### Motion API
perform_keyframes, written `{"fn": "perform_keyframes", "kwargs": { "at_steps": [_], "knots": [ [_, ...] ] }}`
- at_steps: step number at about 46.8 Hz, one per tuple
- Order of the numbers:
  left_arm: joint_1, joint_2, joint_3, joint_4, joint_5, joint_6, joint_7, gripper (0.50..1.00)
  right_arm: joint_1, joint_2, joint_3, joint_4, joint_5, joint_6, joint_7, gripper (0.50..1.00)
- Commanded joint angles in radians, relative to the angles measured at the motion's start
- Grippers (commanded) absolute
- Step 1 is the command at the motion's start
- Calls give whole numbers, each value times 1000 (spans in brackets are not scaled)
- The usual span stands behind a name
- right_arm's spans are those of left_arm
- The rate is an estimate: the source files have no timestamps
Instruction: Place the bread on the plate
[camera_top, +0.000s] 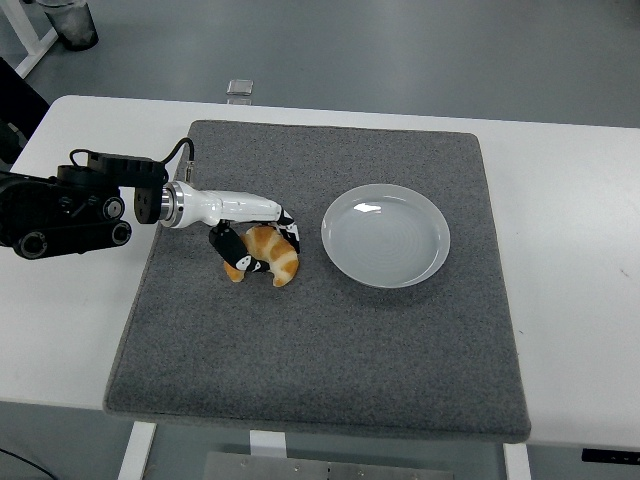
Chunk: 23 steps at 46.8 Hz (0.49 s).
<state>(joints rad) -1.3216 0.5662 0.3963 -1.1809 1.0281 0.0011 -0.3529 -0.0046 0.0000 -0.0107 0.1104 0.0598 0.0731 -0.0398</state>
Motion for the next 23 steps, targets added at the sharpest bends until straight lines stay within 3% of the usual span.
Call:
{"fn": "perform_keyframes", "kwargs": {
  "at_steps": [1,23],
  "knots": [
    [-1,0,-2,0,-2,28,2,500,0,0,0,0,0,1,0,952],
    [-2,-29,-7,-2,-2,42,3,500,0,0,0,0,0,1,0,952]
  ]
}}
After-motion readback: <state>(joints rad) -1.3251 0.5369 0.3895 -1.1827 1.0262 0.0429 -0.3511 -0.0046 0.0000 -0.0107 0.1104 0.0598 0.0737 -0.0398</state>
